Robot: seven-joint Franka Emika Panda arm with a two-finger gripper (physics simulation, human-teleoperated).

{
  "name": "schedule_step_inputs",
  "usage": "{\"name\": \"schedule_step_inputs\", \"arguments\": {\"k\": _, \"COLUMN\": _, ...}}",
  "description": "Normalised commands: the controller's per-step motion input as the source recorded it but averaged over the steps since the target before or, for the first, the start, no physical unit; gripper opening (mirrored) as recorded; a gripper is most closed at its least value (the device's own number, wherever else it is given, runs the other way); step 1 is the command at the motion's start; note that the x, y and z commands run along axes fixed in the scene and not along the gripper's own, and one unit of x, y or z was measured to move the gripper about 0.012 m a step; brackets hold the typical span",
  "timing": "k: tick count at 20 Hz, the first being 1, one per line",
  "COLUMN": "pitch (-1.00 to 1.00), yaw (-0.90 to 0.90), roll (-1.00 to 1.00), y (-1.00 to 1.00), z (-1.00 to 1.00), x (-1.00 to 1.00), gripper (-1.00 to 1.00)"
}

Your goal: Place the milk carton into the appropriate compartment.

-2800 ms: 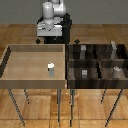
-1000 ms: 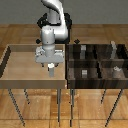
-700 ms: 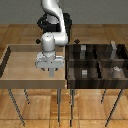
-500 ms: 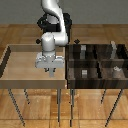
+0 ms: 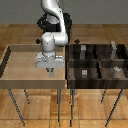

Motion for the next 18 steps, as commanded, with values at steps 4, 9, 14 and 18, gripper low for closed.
{"name": "schedule_step_inputs", "arguments": {"k": 4, "pitch": 0.00, "yaw": 0.00, "roll": 0.00, "y": 0.00, "z": 0.00, "x": 0.00, "gripper": 1.00}}
{"name": "schedule_step_inputs", "arguments": {"k": 9, "pitch": 0.00, "yaw": 0.00, "roll": 0.00, "y": 0.00, "z": 0.20, "x": 0.00, "gripper": 1.00}}
{"name": "schedule_step_inputs", "arguments": {"k": 14, "pitch": 0.00, "yaw": 0.00, "roll": 0.00, "y": 0.00, "z": 0.60, "x": 0.00, "gripper": 1.00}}
{"name": "schedule_step_inputs", "arguments": {"k": 18, "pitch": 0.00, "yaw": 0.00, "roll": 0.00, "y": 0.00, "z": 0.25, "x": -0.50, "gripper": 1.00}}
